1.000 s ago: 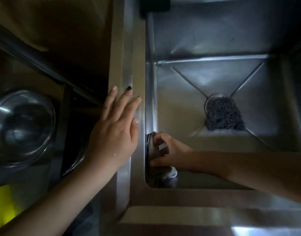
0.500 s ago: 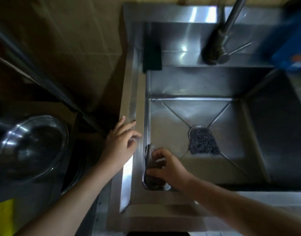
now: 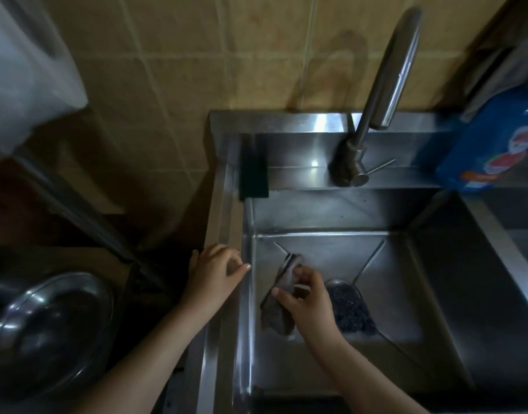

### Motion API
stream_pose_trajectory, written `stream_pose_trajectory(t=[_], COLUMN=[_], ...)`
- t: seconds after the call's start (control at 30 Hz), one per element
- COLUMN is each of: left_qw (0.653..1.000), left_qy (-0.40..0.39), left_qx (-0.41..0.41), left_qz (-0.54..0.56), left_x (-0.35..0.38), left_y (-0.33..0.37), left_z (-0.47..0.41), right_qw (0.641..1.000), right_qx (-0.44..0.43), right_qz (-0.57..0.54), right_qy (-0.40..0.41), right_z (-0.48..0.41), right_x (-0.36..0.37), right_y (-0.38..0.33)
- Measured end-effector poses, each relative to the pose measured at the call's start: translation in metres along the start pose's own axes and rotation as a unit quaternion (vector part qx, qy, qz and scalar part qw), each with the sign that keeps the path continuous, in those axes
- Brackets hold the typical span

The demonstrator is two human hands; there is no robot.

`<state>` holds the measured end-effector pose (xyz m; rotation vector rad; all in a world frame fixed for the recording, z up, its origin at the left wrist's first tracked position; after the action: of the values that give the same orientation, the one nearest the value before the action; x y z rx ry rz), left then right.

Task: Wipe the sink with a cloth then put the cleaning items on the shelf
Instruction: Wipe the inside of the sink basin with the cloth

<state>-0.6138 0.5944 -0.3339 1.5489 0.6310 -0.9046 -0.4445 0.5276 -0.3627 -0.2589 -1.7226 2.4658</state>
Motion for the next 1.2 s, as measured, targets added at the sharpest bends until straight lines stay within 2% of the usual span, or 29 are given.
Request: stream_pose_trajectory(t=[0.27, 0.5, 0.63, 0.7, 0.93, 1.2], left_qw=[0.997, 0.988, 0.959, 0.952, 0.968, 0.976], left_qy=[0.046, -0.030, -0.082, -0.092, -0.042, -0.046], left_qx=[0.055, 0.113, 0.160, 0.164, 0.171, 0.151], left_qz=[-0.039, -0.101, -0.218, -0.242, -0.179, -0.148], left_x=[0.019, 0.032, 0.041, 0.045, 0.045, 0.044], left_y=[0.001, -0.016, -0.028, -0.038, -0.042, -0.041], left_z=[-0.089, -0.159, -0.187, -0.193, -0.196, -0.197], right_qw=[0.992, 0.969, 0.958, 0.951, 0.934, 0.922], right_qx=[0.016, 0.008, 0.002, 0.001, -0.043, -0.086], right_qz=[-0.102, -0.175, -0.213, -0.220, -0.248, -0.263], right_qy=[0.075, 0.172, 0.192, 0.216, 0.253, 0.270], right_z=[-0.069, -0.129, -0.159, -0.171, -0.199, -0.216], right_x=[0.006, 0.020, 0.032, 0.038, 0.067, 0.089], right_y=[0.009, 0.012, 0.016, 0.020, 0.023, 0.011])
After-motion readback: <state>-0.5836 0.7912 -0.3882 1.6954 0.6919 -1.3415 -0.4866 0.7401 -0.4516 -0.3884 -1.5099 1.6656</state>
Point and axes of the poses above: each hand's wrist, its own z-axis away from the middle knuckle, its own x-axis out of the palm, y = z × x, the point moved 3 cm from there along -z, towards the middle knuckle, and after that the axes turned 3 degrees about -y, right-handed, at the moved point
